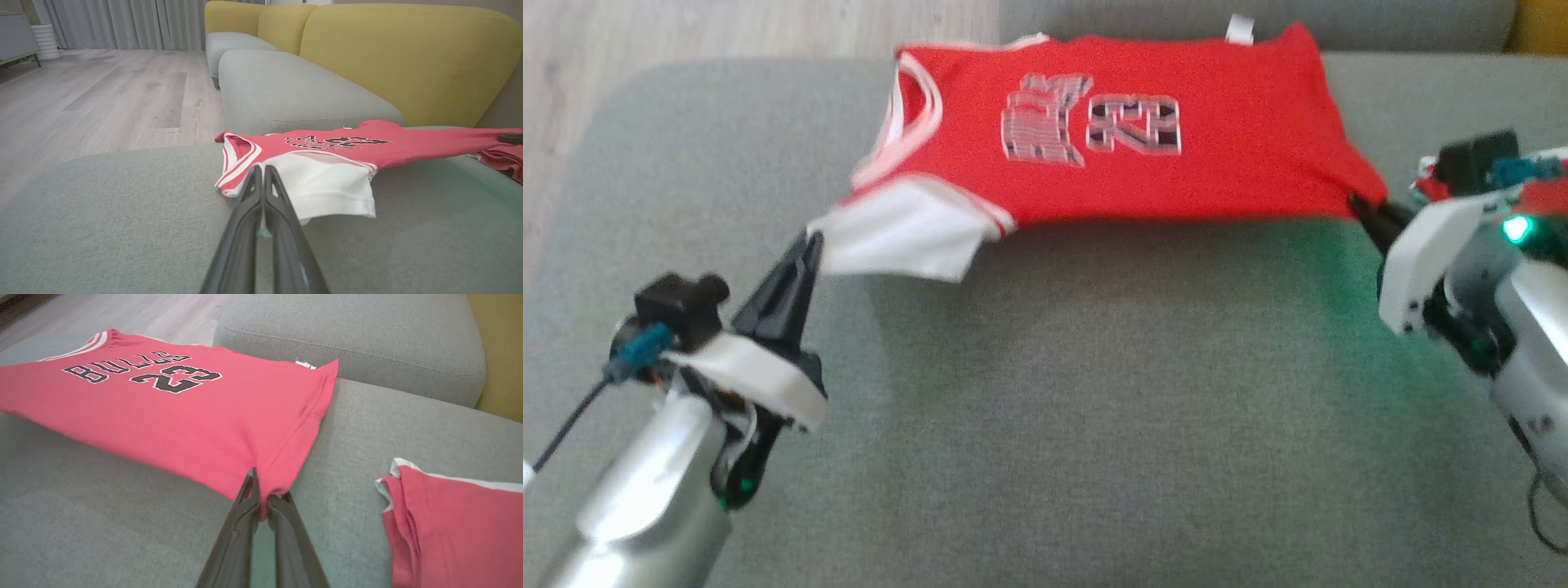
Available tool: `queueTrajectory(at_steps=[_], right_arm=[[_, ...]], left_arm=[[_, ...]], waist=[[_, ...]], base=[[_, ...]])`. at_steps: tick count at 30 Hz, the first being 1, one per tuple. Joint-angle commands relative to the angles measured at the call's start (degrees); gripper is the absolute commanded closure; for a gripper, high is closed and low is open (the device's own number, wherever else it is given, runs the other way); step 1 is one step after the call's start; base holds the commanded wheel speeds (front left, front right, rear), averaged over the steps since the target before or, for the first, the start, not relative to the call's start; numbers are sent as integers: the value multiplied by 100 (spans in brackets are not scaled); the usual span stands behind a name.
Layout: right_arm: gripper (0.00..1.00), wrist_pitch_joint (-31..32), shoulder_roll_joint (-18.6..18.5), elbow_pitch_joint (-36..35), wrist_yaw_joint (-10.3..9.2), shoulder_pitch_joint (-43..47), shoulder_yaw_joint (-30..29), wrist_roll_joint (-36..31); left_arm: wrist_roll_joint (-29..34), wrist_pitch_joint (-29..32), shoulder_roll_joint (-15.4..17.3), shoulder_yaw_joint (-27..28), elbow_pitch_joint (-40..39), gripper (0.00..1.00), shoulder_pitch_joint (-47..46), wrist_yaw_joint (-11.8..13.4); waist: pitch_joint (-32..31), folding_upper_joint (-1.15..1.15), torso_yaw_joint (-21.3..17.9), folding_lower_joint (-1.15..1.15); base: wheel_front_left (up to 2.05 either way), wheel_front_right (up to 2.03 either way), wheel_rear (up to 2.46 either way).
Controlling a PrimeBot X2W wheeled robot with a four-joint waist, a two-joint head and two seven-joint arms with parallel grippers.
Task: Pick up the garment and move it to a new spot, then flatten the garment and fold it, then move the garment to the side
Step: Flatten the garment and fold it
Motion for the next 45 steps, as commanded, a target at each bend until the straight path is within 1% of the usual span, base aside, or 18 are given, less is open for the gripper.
queueTrajectory(at_steps=[1, 3, 4, 12, 15, 18, 23, 29, 31, 33, 36, 40, 45], right_arm=[[100, 58, -214, -235, -4, 183, 112, 124], [100, 180, -350, -412, -4, 355, 275, 265], [100, 180, -350, -412, -4, 355, 275, 265], [100, 776, -826, -1150, -4, 981, 685, 944], [100, 996, -975, -1414, -4, 1201, 723, 1175], [100, 1114, -1104, -1645, -4, 1362, 721, 1261], [100, 1186, -1122, -1850, -4, 1439, 542, 1310], [100, 1281, -916, -1833, -4, 1292, 191, 1319], [100, 1358, -831, -1778, -4, 1175, 147, 1227], [100, 1403, -728, -1714, -4, 1034, 113, 1120], [100, 1460, -523, -1613, -4, 838, 4, 1096], [100, 1548, -354, -1384, -4, 503, -105, 932], [100, 1593, -69, -1030, -4, 84, -250, 803]], left_arm=[[-62, 94, 350, 201, -335, 100, -48, 92], [-99, 300, 486, 159, -653, 100, 195, 169], [-99, 300, 486, 159, -653, 100, 195, 169], [-367, 1149, 1004, 26, -1950, 100, 1078, 467], [-498, 1448, 1191, 3, -2386, 100, 1358, 588], [-597, 1677, 1319, -4, -2767, 100, 1554, 723], [-627, 1863, 1420, 23, -3017, 100, 1569, 861], [-552, 1956, 1438, 109, -2714, 100, 1130, 856], [-330, 1977, 1532, 79, -2528, 100, 898, 831], [-173, 2004, 1538, 32, -2344, 100, 653, 782], [-92, 2156, 1462, -70, -2062, 100, 257, 601], [40, 2373, 1403, -177, -1558, 100, -332, 367], [322, 2358, 1261, -337, -791, 100, -1016, 171]], waist=[[-267, 0, 23, 1], [-408, 0, 19, 1], [-408, 0, 19, 1], [-774, 0, -27, 1], [-830, 0, -53, 1], [-844, 0, -70, 1], [-741, 0, -107, 1], [-507, 0, -169, 1], [-404, 0, -224, 1], [-291, 0, -261, 1], [-128, 0, -296, 1], [106, 0, -365, 1], [373, 0, -461, 1]], base=[[0, 0, 0], [0, 0, 0], [0, 0, 0], [0, 0, 0], [0, 0, 0], [0, 0, 0], [0, 0, 0], [0, 0, 0], [0, 0, 0], [0, 0, 0], [0, 0, 0], [0, 0, 0], [0, 0, 0]])
